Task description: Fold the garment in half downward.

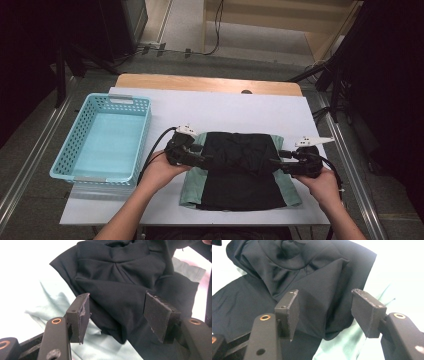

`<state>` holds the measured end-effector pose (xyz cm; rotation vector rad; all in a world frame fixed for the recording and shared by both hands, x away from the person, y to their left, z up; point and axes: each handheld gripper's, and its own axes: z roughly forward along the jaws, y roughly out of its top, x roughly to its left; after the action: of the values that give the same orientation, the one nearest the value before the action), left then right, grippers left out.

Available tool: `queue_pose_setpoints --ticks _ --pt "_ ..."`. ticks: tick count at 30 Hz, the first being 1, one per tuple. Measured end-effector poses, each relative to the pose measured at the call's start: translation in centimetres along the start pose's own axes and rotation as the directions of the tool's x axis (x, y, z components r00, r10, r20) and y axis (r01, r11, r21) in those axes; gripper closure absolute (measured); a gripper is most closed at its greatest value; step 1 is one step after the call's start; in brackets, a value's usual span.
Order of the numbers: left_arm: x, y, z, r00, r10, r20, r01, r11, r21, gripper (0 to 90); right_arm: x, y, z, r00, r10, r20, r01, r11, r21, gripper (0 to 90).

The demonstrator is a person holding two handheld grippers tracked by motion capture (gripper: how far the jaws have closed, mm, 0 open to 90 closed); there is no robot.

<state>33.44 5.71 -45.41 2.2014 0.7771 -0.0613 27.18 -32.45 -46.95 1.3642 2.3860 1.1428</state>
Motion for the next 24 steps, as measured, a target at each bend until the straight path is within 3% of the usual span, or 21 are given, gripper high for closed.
queue_pose_setpoints --ticks 17,24 --pt "0.7 0.9 2.1 0.9997 -0.016 -0.018 0.017 0.9992 0.035 39.3 -0.1 0.9 1.1 0.9997 0.000 0.024 0.000 1.000 -0.022 33.6" --pt "1.0 0.8 2.7 0.9995 -0.028 -0.015 0.028 0.9984 0.050 39.3 -0.2 1.3 2.2 0.9994 0.003 0.033 -0.002 1.000 -0.008 33.5"
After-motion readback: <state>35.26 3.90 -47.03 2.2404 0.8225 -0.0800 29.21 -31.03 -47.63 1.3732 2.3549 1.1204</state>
